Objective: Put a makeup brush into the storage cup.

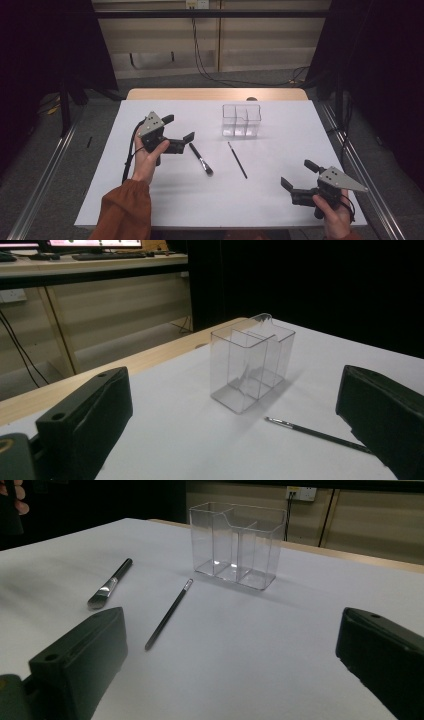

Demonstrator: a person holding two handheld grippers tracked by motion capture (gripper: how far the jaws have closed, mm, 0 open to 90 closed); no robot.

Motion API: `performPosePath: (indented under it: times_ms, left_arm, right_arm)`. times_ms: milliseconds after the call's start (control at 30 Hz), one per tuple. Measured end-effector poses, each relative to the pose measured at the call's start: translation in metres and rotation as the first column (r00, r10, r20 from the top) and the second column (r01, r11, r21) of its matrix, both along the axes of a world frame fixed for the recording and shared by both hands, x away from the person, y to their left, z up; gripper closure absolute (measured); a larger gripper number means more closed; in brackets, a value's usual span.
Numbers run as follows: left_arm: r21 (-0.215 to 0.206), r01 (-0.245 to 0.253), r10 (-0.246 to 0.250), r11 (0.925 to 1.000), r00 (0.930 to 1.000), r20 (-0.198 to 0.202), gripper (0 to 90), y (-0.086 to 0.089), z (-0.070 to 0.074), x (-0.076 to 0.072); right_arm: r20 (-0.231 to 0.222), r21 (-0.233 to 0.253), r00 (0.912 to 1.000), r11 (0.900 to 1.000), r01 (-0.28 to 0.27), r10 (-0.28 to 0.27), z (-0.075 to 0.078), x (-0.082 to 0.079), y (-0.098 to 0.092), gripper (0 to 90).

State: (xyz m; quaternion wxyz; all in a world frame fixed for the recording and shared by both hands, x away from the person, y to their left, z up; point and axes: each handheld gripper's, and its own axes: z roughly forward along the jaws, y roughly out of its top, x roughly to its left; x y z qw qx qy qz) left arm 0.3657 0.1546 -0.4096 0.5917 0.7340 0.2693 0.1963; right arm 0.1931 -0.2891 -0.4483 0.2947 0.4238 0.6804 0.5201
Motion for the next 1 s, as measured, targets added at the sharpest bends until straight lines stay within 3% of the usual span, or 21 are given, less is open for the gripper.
performPosePath:
  times_ms: [167, 233, 333, 600, 733, 833, 933, 1000]
  left_arm:
    - [-0.006, 0.008, -0.008, 0.9999, 0.9999, -0.007, 1.5, -0.007, 0.003, 0.008]
    - [0.018, 0.013, -0.013, 0.9998, 0.9999, -0.007, 1.5, -0.013, 0.003, 0.012]
    - [0.001, 0.021, -0.021, 0.9998, 0.9997, -0.015, 1.5, -0.017, 0.005, 0.015]
    - [0.066, 0.043, -0.042, 0.9969, 0.9989, -0.021, 1.8, -0.023, 0.011, 0.028]
    - [0.091, 0.071, -0.066, 0.9933, 0.9963, -0.055, 1.5, -0.023, 0.013, 0.031]
    - [0.177, 0.072, -0.056, 0.9817, 0.9944, -0.09, 1.7, -0.025, 0.015, 0.035]
    - [0.202, 0.096, -0.072, 0.9747, 0.9894, -0.126, 1.9, -0.028, 0.017, 0.038]
    - [0.236, 0.113, -0.082, 0.9651, 0.9873, -0.137, 1.8, -0.03, 0.019, 0.039]
  right_arm:
    - [0.0, -0.001, 1.0, 1.0, -0.001, 0.001, 0.0, 0.0, 0.0, 0.0]
    - [0.0, -0.001, 1.0, 1.0, 0.0, 0.0, 0.0, 0.0, 0.0, 0.0]
    - [0.0, -0.002, 1.0, 1.0, -0.001, 0.001, 0.0, 0.0, 0.0, 0.0]
    - [-0.003, 0.004, 1.0, 1.0, -0.003, 0.003, 0.0, -0.001, 0.001, 0.0]
    - [-0.003, 0.001, 1.0, 1.0, -0.007, 0.007, 0.0, 0.0, 0.0, 0.0]
    - [-0.001, 0.0, 1.0, 1.0, -0.007, 0.007, 0.0, 0.0, 0.001, 0.0]
    - [-0.006, -0.005, 0.9999, 1.0, -0.009, 0.009, 0.0, 0.001, 0.001, 0.0]
    - [-0.005, -0.004, 0.9999, 1.0, -0.01, 0.01, -0.001, 0.001, 0.001, 0.0]
